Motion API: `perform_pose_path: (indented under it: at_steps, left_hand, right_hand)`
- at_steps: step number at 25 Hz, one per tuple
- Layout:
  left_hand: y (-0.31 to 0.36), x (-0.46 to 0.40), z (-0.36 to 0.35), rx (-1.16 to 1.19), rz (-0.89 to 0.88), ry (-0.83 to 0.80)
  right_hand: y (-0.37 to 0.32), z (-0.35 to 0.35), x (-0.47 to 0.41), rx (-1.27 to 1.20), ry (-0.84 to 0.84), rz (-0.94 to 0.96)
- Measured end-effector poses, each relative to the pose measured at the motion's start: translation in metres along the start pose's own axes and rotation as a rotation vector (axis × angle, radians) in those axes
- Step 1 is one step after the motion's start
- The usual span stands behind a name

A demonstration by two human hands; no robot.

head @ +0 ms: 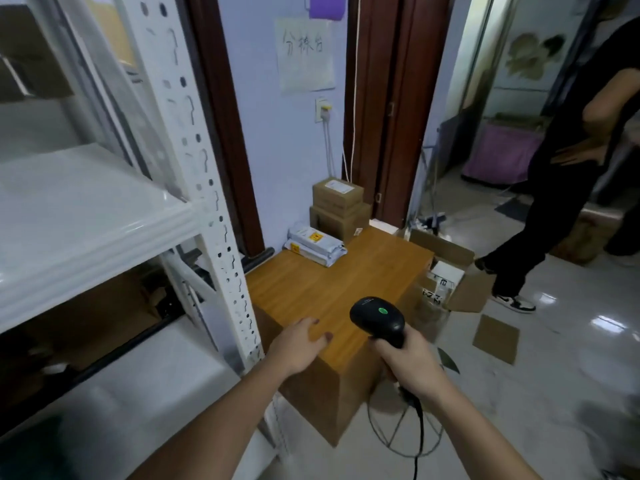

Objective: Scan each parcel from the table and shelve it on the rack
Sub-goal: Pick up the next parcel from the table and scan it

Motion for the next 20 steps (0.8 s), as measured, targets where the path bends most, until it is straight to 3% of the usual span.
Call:
perform_pose_path:
  at_steps: [14, 20]
  left_hand:
    - [0.074, -0.228, 0.019, 0.002, 0.024, 0.029]
    - [0.085, -0.299, 0.01, 0.056, 0.052, 0.043]
  right_hand:
    - [-0.005, 0.08, -0.187, -0.023, 0.103, -0.041]
    - [-0.002, 0.1, -0.258, 0.013, 0.047, -0.087]
Point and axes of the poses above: each hand's wrist, its own x-axis away from the middle knuckle, its own z-axis out of the back of the hand, y = z × x, the point moved 9 cm from there along -x, towards the middle knuckle, and after that the axes turned 7 degrees about -x, right-handed, at the moved point
